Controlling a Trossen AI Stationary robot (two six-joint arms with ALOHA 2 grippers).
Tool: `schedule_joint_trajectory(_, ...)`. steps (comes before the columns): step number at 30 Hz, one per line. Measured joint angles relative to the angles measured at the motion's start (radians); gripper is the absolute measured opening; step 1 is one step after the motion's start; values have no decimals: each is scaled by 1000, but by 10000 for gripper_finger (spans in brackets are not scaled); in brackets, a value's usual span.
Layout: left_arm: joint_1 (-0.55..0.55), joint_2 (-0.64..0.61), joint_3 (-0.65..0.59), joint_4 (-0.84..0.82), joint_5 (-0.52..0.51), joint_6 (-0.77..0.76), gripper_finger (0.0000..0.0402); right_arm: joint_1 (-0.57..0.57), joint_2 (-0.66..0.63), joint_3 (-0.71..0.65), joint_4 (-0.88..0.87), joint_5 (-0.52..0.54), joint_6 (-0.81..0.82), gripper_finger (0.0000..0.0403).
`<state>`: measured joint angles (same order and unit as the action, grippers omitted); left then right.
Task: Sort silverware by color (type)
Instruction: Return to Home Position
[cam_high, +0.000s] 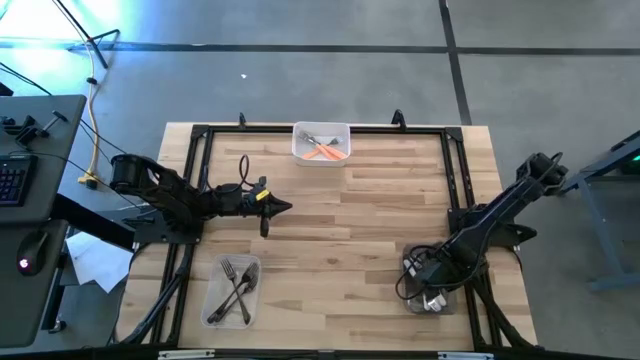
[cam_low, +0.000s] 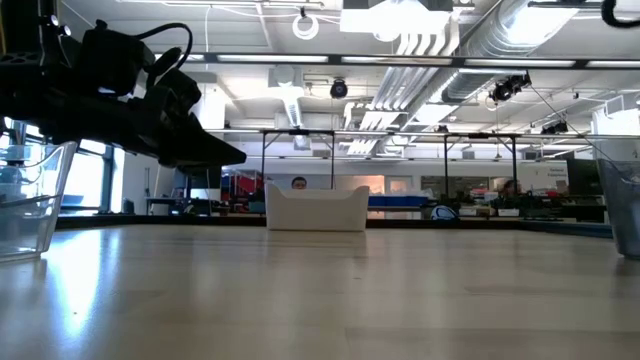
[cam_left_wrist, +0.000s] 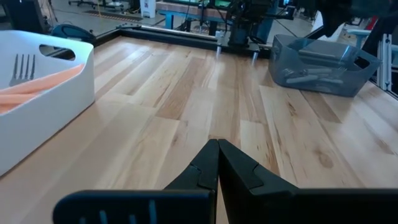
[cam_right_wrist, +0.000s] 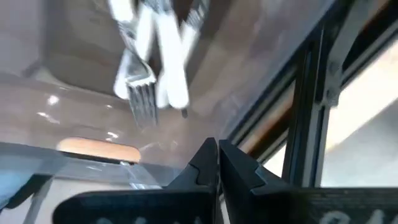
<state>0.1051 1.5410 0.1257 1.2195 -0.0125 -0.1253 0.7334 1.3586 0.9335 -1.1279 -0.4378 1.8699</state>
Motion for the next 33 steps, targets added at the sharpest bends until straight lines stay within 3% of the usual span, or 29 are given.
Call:
schedule_joint_trajectory(9, 0, -2, 0, 8, 29, 75, 0, -70, -2, 63, -14, 430, -344, 0)
schedule_joint_trajectory(14, 6, -27, 0, 10, 51, 93, 0, -163, -42, 18, 126, 712, -671, 0)
schedule_joint_trajectory(17, 33, -61, 0, 5, 135, 93, 0, -244, -90, -16, 261, 826, -903, 0)
schedule_joint_trajectory(22, 83, -116, 0, 6, 275, 103, 0, -425, -178, -133, 603, 811, -1306, 0)
schedule_joint_trajectory(26, 114, -139, 0, 5, 291, 104, 0, -578, -227, -264, 947, 722, -1601, 0)
schedule_joint_trajectory(30, 140, -140, 0, 2, 294, 103, 0, -715, -242, -376, 1235, 599, -1800, 0)
schedule_joint_trajectory(33, 156, -140, 0, -9, 298, 103, 0, -792, -243, -434, 1349, 574, -1880, 0)
